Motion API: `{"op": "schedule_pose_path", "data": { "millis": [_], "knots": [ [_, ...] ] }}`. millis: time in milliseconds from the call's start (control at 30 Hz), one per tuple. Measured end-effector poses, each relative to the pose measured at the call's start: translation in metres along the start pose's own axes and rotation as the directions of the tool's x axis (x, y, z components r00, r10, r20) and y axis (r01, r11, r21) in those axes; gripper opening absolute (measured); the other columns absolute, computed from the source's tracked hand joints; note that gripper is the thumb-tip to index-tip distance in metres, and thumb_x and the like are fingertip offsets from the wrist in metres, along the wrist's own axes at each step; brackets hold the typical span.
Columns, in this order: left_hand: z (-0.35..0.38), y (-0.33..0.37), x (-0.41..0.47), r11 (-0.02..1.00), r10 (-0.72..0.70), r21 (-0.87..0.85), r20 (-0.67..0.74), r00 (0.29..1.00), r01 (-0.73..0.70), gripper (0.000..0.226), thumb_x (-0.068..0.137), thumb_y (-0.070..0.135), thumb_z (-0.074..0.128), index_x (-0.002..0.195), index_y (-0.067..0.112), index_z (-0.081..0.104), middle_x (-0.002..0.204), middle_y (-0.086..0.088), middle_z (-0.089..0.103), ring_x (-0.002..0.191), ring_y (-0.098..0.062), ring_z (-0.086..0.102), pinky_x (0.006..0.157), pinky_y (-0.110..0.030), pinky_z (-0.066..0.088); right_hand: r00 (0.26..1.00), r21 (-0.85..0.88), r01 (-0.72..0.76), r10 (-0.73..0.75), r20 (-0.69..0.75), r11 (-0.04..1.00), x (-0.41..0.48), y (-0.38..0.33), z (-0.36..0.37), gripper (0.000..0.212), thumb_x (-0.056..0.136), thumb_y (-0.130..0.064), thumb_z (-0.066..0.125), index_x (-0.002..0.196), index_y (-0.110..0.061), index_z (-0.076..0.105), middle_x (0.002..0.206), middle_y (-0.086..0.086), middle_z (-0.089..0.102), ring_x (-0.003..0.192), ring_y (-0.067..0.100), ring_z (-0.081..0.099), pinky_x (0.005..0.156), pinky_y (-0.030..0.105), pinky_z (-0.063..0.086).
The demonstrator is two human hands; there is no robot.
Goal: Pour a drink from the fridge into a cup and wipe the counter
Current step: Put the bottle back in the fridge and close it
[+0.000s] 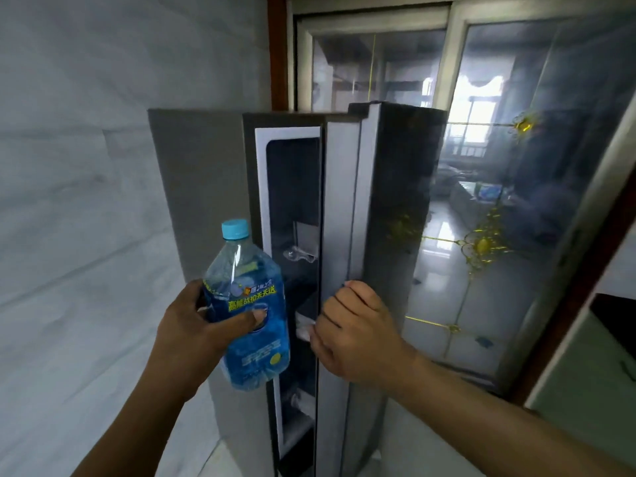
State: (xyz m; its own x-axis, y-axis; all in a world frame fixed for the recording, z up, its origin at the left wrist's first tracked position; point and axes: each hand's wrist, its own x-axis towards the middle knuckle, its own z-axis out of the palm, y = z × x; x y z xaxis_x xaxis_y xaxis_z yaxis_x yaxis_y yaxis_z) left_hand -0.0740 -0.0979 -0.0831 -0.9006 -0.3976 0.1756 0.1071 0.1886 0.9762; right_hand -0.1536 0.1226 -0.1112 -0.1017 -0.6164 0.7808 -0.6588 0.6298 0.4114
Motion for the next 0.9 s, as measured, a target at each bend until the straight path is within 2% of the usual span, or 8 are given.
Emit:
{"op": "schedule_pose_path", "data": {
  "millis": [233, 333, 400, 467, 533, 633, 733, 900],
  "knots": [
    [0.058, 0.009, 0.003, 0.998, 0.046, -0.059, 0.243, 0.969, -0.032, 0.059, 0.056, 0.024, 0.088, 0.11, 0.026, 0.065, 0.098, 0.007, 0.078, 0.086, -0.007, 0.075, 0.064, -0.02, 0.058, 0.898, -0.044, -0.434, 0.436, 0.058, 0.9, -0.03, 0.013, -0.08, 0.021, 0.084, -0.03, 0.065, 0.073, -0.013, 0.063, 0.079, 0.005, 0.057, 0.083, 0.026, 0.053, 0.078, 0.037, 0.034],
    [0.081, 0.01, 0.008, 0.996, 0.042, -0.086, 0.316, 0.948, -0.015, 0.067, 0.051, 0.024, 0.089, 0.114, 0.02, 0.066, 0.099, 0.004, 0.078, 0.087, -0.013, 0.076, 0.073, -0.031, 0.06, 0.88, -0.058, -0.463, 0.466, 0.087, 0.885, -0.035, 0.029, -0.091, 0.02, 0.085, -0.028, 0.065, 0.089, -0.009, 0.069, 0.098, 0.012, 0.062, 0.1, 0.032, 0.055, 0.088, 0.04, 0.039],
    [0.097, 0.01, 0.01, 0.995, 0.048, -0.095, 0.342, 0.938, -0.016, 0.068, 0.048, 0.025, 0.09, 0.112, 0.018, 0.067, 0.097, 0.004, 0.079, 0.086, -0.014, 0.076, 0.071, -0.031, 0.06, 0.838, -0.122, -0.511, 0.525, 0.149, 0.851, -0.032, 0.044, -0.092, 0.033, 0.084, -0.029, 0.065, 0.109, -0.007, 0.067, 0.117, 0.018, 0.059, 0.116, 0.036, 0.05, 0.101, 0.044, 0.037],
    [0.109, 0.008, 0.012, 0.995, 0.053, -0.094, 0.362, 0.931, -0.02, 0.062, 0.052, 0.02, 0.091, 0.11, 0.016, 0.067, 0.095, 0.004, 0.079, 0.082, -0.012, 0.076, 0.063, -0.023, 0.06, 0.746, -0.262, -0.566, 0.621, 0.241, 0.782, -0.021, 0.062, -0.088, 0.051, 0.082, -0.035, 0.062, 0.126, -0.009, 0.058, 0.127, 0.02, 0.053, 0.123, 0.038, 0.045, 0.105, 0.047, 0.034],
    [0.119, 0.007, 0.014, 0.995, 0.048, -0.104, 0.387, 0.921, -0.008, 0.055, 0.059, 0.013, 0.091, 0.108, 0.016, 0.066, 0.094, 0.006, 0.079, 0.08, -0.01, 0.076, 0.058, -0.017, 0.057, 0.619, -0.431, -0.581, 0.718, 0.317, 0.691, -0.006, 0.081, -0.087, 0.06, 0.083, -0.042, 0.059, 0.133, -0.01, 0.05, 0.125, 0.019, 0.056, 0.117, 0.039, 0.05, 0.098, 0.047, 0.038],
    [0.133, 0.004, 0.02, 0.995, 0.043, -0.098, 0.414, 0.909, -0.002, 0.058, 0.057, 0.016, 0.091, 0.108, 0.02, 0.065, 0.095, 0.005, 0.079, 0.083, -0.01, 0.076, 0.058, -0.017, 0.058, 0.426, -0.591, -0.557, 0.812, 0.4, 0.583, 0.012, 0.113, -0.09, 0.056, 0.092, -0.048, 0.051, 0.133, -0.01, 0.044, 0.123, 0.015, 0.058, 0.111, 0.035, 0.055, 0.085, 0.042, 0.042],
    [0.145, 0.001, 0.028, 0.997, 0.029, -0.082, 0.413, 0.91, 0.006, 0.059, 0.059, 0.013, 0.091, 0.111, 0.02, 0.064, 0.098, 0.001, 0.078, 0.082, -0.008, 0.075, 0.057, -0.017, 0.057, 0.302, -0.62, -0.553, 0.827, 0.474, 0.557, 0.021, 0.145, -0.085, 0.049, 0.095, -0.049, 0.049, 0.127, -0.012, 0.049, 0.123, 0.01, 0.059, 0.11, 0.031, 0.058, 0.077, 0.038, 0.038],
    [0.169, -0.005, 0.045, 0.998, 0.002, -0.058, 0.379, 0.925, 0.021, 0.062, 0.054, 0.017, 0.093, 0.109, 0.021, 0.064, 0.097, 0.002, 0.079, 0.082, -0.01, 0.076, 0.064, -0.025, 0.06, 0.323, -0.591, -0.589, 0.83, 0.454, 0.552, 0.027, 0.186, -0.04, 0.053, 0.093, -0.044, 0.054, 0.133, -0.01, 0.046, 0.129, 0.012, 0.052, 0.117, 0.031, 0.052, 0.087, 0.038, 0.041]
  ]
}}
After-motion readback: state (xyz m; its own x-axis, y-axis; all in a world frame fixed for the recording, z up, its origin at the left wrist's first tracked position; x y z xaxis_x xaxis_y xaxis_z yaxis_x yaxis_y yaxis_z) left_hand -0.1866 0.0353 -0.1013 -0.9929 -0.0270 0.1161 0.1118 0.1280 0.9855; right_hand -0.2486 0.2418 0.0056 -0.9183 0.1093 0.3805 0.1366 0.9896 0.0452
